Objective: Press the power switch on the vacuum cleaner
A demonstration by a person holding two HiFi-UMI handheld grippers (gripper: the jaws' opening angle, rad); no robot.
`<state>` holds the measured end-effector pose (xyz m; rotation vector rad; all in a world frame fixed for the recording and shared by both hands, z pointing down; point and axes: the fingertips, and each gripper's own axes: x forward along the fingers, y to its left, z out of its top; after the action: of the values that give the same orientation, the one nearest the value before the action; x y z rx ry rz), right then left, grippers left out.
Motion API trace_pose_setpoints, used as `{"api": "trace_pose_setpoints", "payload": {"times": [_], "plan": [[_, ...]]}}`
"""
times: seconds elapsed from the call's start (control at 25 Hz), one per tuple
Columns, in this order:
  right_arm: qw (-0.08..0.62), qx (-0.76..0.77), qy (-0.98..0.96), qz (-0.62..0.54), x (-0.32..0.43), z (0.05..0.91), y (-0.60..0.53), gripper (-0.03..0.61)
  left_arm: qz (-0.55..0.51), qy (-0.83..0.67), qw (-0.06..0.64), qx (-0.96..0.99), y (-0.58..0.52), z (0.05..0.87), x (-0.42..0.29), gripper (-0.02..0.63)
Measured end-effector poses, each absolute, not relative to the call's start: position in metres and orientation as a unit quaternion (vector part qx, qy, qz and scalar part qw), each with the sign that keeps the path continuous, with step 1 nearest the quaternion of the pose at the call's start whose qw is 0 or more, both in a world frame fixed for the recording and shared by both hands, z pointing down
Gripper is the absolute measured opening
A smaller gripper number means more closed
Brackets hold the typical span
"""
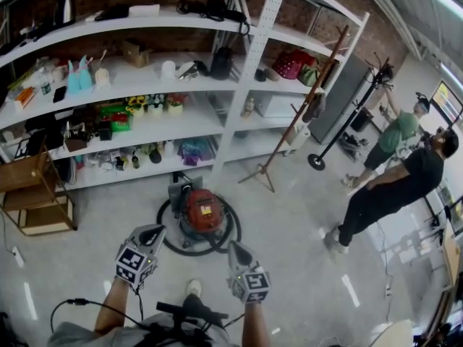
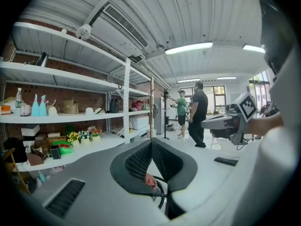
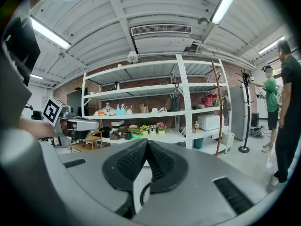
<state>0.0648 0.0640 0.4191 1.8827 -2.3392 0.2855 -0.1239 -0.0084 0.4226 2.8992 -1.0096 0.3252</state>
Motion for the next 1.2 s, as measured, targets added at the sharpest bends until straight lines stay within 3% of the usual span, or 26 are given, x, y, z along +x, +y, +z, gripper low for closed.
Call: {"api": "trace_pose_setpoints", "payload": {"times": [1.2], "plan": [[0.069,0.572,-0.804,0.148,0.157,0.462,-0.075,0.012,0.158,-0.353,0.045,0.921,-0.132,0.457,-0.023,-0.008]]}}
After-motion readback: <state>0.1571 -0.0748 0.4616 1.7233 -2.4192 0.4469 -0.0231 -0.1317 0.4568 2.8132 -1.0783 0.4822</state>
